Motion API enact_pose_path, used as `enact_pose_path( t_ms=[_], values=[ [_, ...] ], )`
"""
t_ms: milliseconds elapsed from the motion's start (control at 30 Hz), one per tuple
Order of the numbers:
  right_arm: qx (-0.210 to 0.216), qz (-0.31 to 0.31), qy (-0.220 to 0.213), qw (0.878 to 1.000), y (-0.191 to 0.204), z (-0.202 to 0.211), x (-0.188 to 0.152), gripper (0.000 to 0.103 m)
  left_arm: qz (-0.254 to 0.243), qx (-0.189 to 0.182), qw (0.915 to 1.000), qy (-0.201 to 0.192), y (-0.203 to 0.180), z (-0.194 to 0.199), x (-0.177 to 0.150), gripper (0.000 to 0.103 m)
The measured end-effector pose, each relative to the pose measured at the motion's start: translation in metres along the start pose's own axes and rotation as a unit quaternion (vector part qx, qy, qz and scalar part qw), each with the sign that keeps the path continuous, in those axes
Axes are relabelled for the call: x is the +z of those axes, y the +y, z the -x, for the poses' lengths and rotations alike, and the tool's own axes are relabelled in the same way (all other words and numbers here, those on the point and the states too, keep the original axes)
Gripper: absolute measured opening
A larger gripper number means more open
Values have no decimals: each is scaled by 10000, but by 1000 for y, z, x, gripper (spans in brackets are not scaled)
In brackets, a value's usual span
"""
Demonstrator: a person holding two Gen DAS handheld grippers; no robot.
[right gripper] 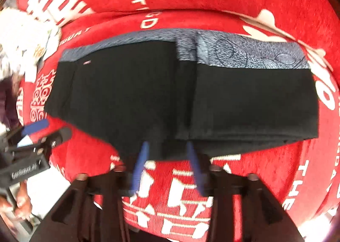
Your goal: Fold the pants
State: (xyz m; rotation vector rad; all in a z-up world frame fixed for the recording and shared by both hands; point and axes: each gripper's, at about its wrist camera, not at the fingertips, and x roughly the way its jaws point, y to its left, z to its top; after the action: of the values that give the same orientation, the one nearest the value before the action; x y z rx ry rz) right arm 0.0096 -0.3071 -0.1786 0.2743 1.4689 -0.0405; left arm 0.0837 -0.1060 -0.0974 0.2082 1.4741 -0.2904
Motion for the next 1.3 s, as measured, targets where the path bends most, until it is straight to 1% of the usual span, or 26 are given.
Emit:
enact_pose_path(
  t_ms=[100, 167, 233, 267, 300, 333, 433, 500, 533, 600, 633, 700, 767, 833, 900, 967, 1067, 1167, 1233, 1300],
  values=[
    [45, -77, 93, 9999, -5, 11, -9, 58, 41, -15, 10000, 40, -5, 0, -1, 81],
    [85, -118, 156, 9998, 2, 8, -8, 62, 88, -34, 9999, 65, -7, -1, -2, 81],
    [132, -183, 181, 9996, -3, 11, -14, 64, 103, -66, 9999, 76, -12, -2, -4, 81],
    [155, -206, 185, 9995, -5, 11, -18, 64, 86, -72, 9999, 84, -15, -2, -6, 86],
    [179, -231, 194, 9994, -7, 10, -20, 65, 71, -75, 9999, 105, -17, -2, -7, 98],
    [199, -274, 203, 9992, -10, 10, -22, 66, 69, -62, 9999, 111, -19, -2, -9, 101],
    [269, -364, 232, 9987, -16, 10, -28, 67, 65, -51, 9999, 114, -27, 1, -14, 101],
    [288, -341, 210, 9988, -17, 14, -31, 75, 134, -64, 9998, 148, -30, 1, -17, 101],
    [272, -292, 175, 9990, -17, 17, -32, 81, 187, -97, 9996, 173, -32, 1, -19, 101],
    [192, -127, 75, 9997, -16, 24, -33, 82, 290, -167, 9992, 212, -35, 2, -23, 101],
    [132, -5, 14, 9999, -15, 28, -34, 87, 337, -209, 9989, 235, -36, 3, -25, 101],
    [-72, 282, -175, 9994, -11, 35, -34, 103, 461, -300, 9981, 282, -37, 3, -30, 101],
    [-255, 580, -277, 9976, -7, 40, -35, 103, 550, -337, 9974, 327, -37, 3, -35, 101],
    [-179, 771, -129, 9968, -5, 39, -35, 103, 638, -332, 9967, 364, -36, 3, -42, 101],
    [14, 741, 112, 9972, -5, 35, -36, 103, 714, -316, 9962, 389, -34, 2, -47, 101],
    [106, 697, 260, 9972, -6, 31, -39, 103, 881, -262, 9949, 423, -29, 2, -53, 102],
    [158, 638, 373, 9971, -8, 26, -45, 103, 1091, -259, 9928, 420, -22, 4, -61, 102],
    [198, 611, 522, 9966, -12, 21, -53, 103, 1265, -365, 9907, 346, -18, 7, -68, 102],
    [215, 653, 603, 9958, -14, 18, -59, 103, 1419, -350, 9888, 303, -14, 8, -72, 102],
    [176, 704, 686, 9950, -16, 14, -65, 103, 1530, -246, 9875, 288, -10, 7, -75, 102]
  ],
)
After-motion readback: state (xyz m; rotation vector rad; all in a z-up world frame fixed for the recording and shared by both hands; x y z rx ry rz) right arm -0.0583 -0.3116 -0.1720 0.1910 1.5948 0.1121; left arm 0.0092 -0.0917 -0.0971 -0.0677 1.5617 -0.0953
